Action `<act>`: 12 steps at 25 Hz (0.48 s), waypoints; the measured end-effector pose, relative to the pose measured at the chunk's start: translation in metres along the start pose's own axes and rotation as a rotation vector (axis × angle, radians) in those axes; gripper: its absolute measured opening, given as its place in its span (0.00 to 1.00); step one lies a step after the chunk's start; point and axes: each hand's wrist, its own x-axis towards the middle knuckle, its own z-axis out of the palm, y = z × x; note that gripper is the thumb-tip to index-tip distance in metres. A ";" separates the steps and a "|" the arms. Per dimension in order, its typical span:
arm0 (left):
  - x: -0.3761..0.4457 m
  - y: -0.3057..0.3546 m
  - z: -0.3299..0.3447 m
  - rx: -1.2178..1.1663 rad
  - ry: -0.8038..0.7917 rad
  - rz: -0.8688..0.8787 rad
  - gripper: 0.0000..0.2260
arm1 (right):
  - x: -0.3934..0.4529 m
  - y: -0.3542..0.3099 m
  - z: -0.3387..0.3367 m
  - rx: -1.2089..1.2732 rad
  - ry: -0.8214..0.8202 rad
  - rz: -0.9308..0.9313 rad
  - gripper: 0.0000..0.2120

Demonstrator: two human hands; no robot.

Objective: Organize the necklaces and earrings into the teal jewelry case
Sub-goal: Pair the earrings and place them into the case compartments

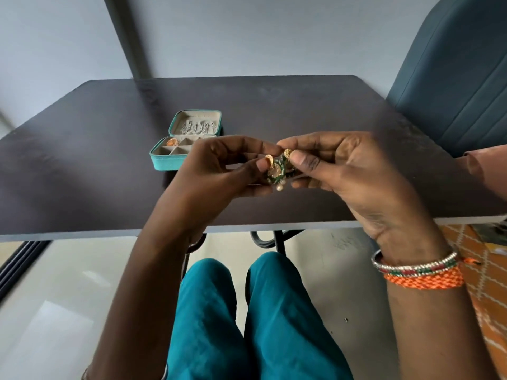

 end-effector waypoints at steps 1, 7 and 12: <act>-0.008 0.003 -0.003 0.039 0.003 0.002 0.07 | -0.005 -0.001 0.004 0.030 -0.006 0.024 0.08; -0.027 0.004 -0.015 0.139 0.041 -0.030 0.08 | -0.019 0.001 0.021 0.062 -0.057 0.153 0.07; -0.033 -0.002 -0.018 0.153 0.051 -0.067 0.10 | -0.016 0.007 0.029 0.065 -0.061 0.180 0.07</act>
